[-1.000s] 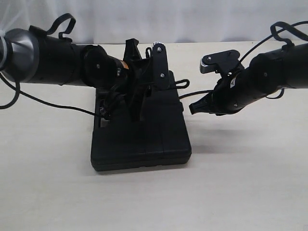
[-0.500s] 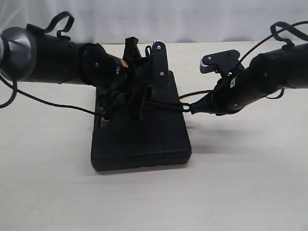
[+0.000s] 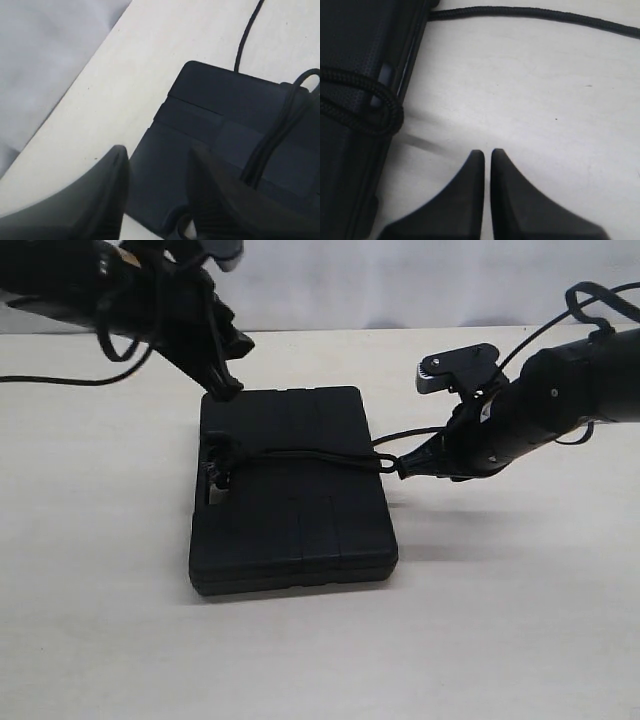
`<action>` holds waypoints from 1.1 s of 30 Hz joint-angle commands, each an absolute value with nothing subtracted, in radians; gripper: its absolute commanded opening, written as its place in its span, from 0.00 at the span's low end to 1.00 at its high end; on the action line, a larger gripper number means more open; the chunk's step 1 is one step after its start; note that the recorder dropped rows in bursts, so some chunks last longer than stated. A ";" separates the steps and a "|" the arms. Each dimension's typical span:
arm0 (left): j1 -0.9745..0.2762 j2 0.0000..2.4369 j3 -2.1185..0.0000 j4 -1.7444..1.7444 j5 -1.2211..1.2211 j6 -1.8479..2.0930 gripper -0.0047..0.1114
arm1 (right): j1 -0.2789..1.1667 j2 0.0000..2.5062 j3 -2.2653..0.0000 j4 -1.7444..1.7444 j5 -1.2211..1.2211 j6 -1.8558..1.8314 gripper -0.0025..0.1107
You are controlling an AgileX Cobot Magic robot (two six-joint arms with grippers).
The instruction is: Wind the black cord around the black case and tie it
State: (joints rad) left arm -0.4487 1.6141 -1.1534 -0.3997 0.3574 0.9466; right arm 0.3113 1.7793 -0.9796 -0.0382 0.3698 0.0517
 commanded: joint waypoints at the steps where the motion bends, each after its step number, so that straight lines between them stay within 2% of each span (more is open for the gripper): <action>1: -0.402 1.512 -1.149 -0.405 0.494 0.862 0.36 | 0.305 1.771 -0.974 -0.031 0.370 0.044 0.06; 5: -0.385 1.423 -1.149 -0.404 0.561 0.786 0.32 | 0.305 1.771 -0.974 -0.031 0.372 0.044 0.06; 11: -0.384 1.259 -1.131 -0.406 0.674 0.734 0.05 | 0.305 1.771 -0.974 -0.031 0.370 0.044 0.06; 12: -0.384 1.224 -1.119 -0.406 0.666 0.712 0.04 | 0.305 1.771 -0.974 -0.031 0.370 0.044 0.06; 22: -0.384 0.806 -0.899 -0.412 0.381 0.558 0.04 | 0.305 1.771 -0.974 -0.029 0.370 0.044 0.06; 33: -0.384 0.378 -0.857 -0.412 0.365 0.549 0.04 | 0.305 1.771 -0.974 0.000 0.367 0.046 0.06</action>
